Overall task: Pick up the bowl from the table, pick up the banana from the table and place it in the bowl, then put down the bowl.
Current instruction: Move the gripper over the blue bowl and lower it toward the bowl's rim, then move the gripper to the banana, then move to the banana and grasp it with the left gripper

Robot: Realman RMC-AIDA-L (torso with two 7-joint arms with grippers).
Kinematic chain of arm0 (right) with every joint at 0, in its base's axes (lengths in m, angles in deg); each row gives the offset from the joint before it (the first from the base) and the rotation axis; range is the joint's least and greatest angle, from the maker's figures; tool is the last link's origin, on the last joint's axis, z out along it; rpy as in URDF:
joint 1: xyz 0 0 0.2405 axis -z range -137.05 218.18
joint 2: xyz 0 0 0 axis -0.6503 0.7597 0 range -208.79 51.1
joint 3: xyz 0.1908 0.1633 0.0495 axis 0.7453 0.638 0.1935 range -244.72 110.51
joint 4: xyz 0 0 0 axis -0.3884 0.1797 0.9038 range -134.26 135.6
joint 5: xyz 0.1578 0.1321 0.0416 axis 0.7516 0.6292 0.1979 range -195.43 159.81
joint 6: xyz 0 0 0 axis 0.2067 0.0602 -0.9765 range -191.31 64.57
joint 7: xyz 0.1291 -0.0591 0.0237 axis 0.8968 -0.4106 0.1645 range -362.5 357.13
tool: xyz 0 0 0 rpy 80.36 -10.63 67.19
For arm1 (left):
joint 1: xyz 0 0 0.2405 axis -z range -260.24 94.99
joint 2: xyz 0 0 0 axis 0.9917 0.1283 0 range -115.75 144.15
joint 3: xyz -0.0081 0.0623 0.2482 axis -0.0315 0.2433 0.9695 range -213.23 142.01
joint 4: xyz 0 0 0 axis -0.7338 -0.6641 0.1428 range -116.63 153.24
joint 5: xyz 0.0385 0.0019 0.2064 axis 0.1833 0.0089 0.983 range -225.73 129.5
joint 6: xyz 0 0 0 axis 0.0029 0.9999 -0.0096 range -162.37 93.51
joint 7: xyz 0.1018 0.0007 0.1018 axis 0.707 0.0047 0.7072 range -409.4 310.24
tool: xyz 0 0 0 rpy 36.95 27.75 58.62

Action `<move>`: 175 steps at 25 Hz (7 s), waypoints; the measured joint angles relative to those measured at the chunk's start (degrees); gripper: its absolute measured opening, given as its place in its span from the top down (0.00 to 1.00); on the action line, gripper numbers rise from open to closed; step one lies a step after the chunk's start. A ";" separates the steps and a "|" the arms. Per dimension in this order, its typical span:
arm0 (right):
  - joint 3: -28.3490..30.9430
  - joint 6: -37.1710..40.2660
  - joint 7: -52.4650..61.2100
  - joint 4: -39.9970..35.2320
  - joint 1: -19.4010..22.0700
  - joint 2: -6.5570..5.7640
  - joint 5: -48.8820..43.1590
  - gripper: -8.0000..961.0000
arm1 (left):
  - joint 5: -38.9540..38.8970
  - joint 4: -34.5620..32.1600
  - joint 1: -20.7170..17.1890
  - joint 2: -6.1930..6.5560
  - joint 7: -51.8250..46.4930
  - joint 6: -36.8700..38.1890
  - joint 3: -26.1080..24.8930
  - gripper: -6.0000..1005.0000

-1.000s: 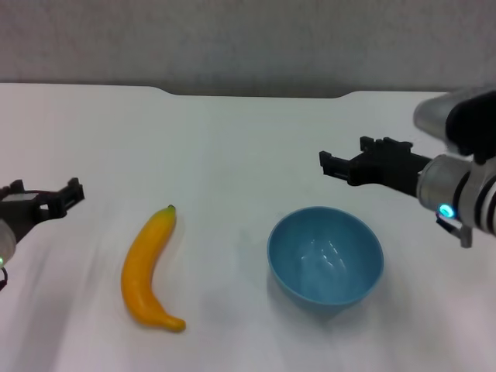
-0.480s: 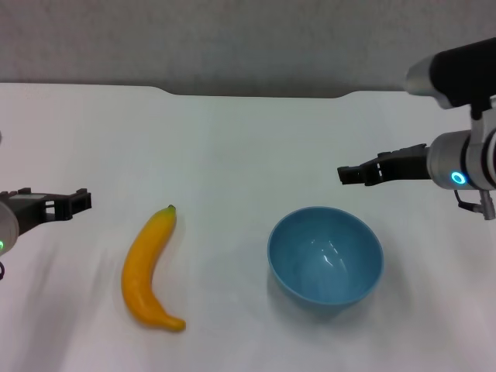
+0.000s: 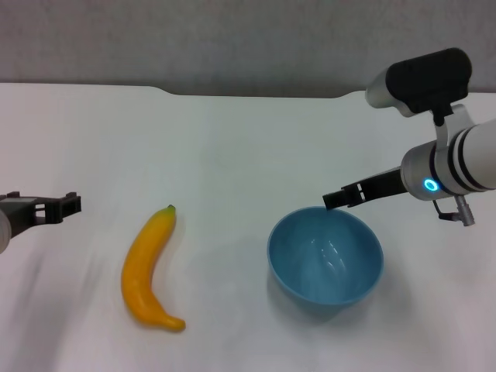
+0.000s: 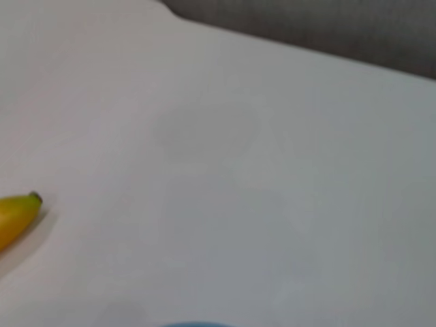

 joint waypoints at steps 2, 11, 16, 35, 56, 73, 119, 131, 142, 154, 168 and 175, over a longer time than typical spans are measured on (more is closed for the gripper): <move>0.05 -1.66 0.40 -0.57 -0.98 -0.07 -0.15 0.15 | 0.03 -0.59 -0.04 -0.02 0.00 -0.34 -0.01 0.11; 0.40 -5.56 1.05 -2.22 -1.59 -0.16 -0.39 0.15 | -0.12 -3.02 0.28 -0.12 -0.08 -1.71 -0.49 0.11; 0.42 -6.48 1.07 -4.73 -1.74 -0.24 -1.55 0.15 | -0.34 -3.56 -0.05 -0.21 -0.22 -2.64 -0.61 0.11; -2.75 -0.29 0.77 -10.98 -2.78 0.16 0.93 0.19 | -0.37 -4.64 0.40 -0.27 -0.29 -4.09 -0.13 0.11; -6.18 1.35 0.34 -13.67 -4.63 0.18 1.71 0.39 | -0.22 -4.77 0.46 -0.36 -0.40 -4.90 0.39 0.11; -6.27 2.03 -0.35 -13.67 -4.50 0.18 1.59 0.87 | -0.33 -6.14 1.09 -0.39 -0.42 -5.10 0.73 0.11; -5.57 5.56 -0.16 0.08 3.00 0.03 -0.67 0.95 | -6.37 -11.68 5.86 -0.67 -3.25 -4.97 8.70 0.10; -5.64 5.40 -0.28 0.37 3.08 0.01 -0.67 0.95 | -7.24 -19.14 9.18 -0.80 -3.91 -4.74 9.14 0.10; -5.70 5.38 -0.38 0.31 3.08 -0.08 -0.67 0.95 | -10.92 -18.91 10.18 -0.65 -3.20 -4.28 10.79 0.10; -6.06 5.36 -0.81 1.50 3.19 -0.01 -0.76 0.95 | -10.91 -21.97 11.67 -0.80 -3.40 -4.95 10.98 0.10; -6.28 5.38 -0.91 2.34 3.17 0.09 -0.75 0.95 | -10.24 -25.03 13.74 -0.84 -3.78 -5.56 11.94 0.15; -6.67 5.79 -0.91 2.55 3.19 0.09 -0.52 0.95 | -10.19 -25.05 13.60 -0.82 -4.13 -6.28 11.99 0.19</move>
